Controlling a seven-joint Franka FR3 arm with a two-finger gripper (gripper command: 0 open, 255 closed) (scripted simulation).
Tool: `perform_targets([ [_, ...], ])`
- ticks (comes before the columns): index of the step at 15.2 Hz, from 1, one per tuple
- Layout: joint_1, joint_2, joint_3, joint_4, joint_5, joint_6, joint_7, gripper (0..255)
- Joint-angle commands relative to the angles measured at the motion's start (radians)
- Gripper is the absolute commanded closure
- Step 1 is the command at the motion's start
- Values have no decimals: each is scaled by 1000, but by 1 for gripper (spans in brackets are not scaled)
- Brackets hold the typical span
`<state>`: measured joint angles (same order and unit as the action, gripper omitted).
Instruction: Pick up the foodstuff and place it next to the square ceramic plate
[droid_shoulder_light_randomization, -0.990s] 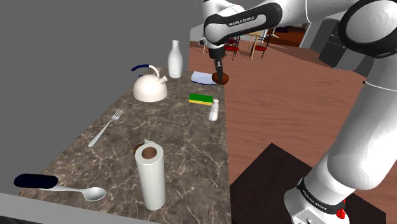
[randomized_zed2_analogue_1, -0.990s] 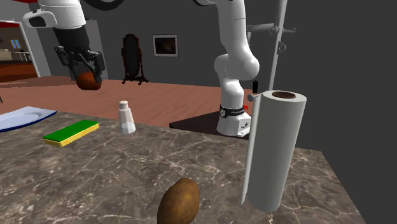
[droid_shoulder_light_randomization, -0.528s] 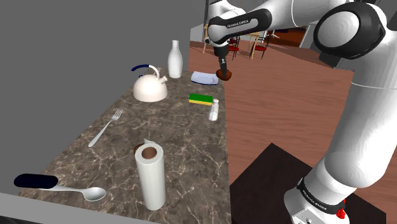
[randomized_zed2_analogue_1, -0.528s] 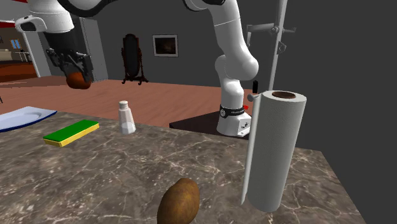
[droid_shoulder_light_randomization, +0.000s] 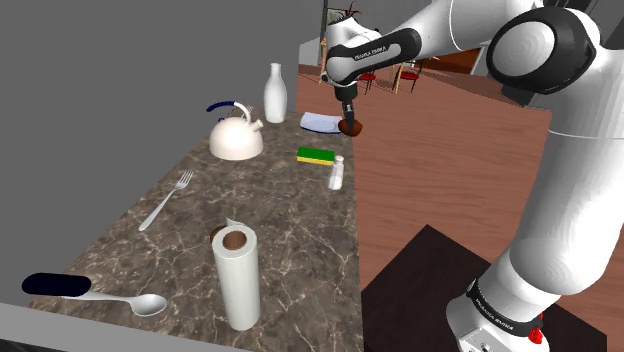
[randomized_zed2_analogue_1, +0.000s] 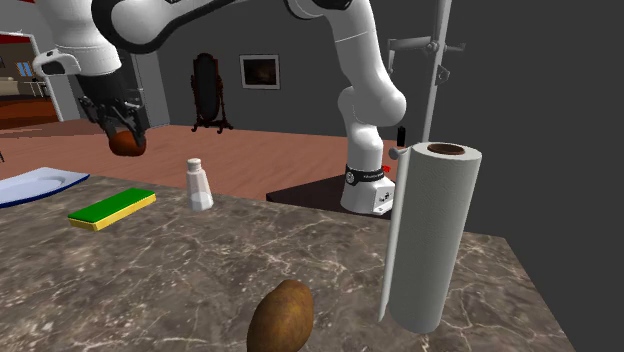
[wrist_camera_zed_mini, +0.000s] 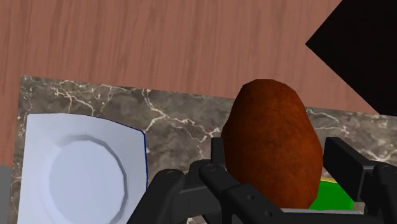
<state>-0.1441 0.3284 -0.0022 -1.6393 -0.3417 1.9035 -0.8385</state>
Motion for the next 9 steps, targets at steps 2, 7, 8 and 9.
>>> perform_targets([
  [2, -1, 13, -1, -21, -4, 33, 11, 255],
  [7, -2, 34, -3, -57, -11, 88, 29, 255],
  [8, -2, 39, -3, -63, -13, 99, 33, 255],
  [9, -2, 44, -4, -69, -15, 109, 36, 255],
])
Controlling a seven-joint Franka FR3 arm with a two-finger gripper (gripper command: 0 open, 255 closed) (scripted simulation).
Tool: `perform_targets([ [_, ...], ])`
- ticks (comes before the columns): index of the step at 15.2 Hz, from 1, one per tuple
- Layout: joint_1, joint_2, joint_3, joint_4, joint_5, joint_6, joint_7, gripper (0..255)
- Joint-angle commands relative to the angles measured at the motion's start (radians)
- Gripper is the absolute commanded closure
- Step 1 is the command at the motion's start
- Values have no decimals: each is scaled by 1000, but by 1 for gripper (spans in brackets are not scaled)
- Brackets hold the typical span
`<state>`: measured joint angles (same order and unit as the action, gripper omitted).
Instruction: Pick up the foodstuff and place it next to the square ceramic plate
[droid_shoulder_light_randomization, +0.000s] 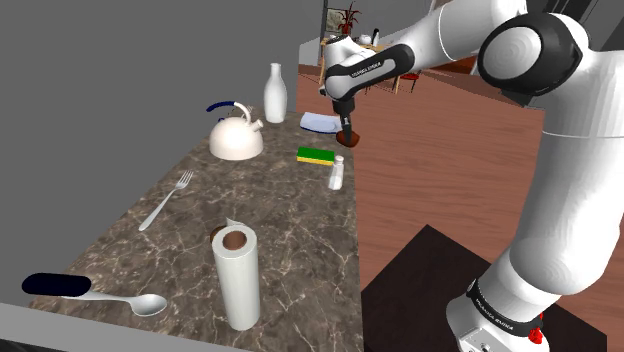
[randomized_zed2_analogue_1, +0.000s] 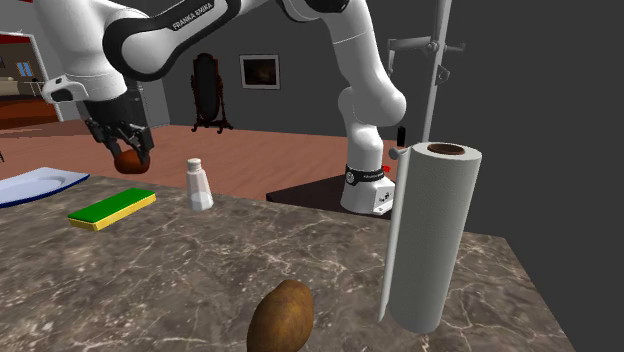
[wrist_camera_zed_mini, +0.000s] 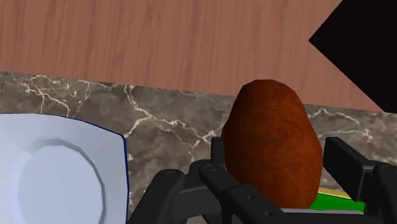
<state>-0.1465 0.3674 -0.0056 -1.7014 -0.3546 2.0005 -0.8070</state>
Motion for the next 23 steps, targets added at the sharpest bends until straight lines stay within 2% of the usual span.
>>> perform_targets([
  [1, 0, 10, -1, -13, -4, 23, 9, 255],
  [5, 0, 30, -3, -33, -10, 60, 22, 255],
  [12, 0, 30, -3, -32, -10, 60, 22, 255],
  [13, 0, 30, -3, -32, -10, 60, 22, 0],
  [18, 0, 30, -3, -32, -10, 60, 22, 0],
  [22, 19, -8, 10, 35, 5, -50, 11, 0],
  [23, 19, -8, 10, 35, 5, -50, 11, 0],
])
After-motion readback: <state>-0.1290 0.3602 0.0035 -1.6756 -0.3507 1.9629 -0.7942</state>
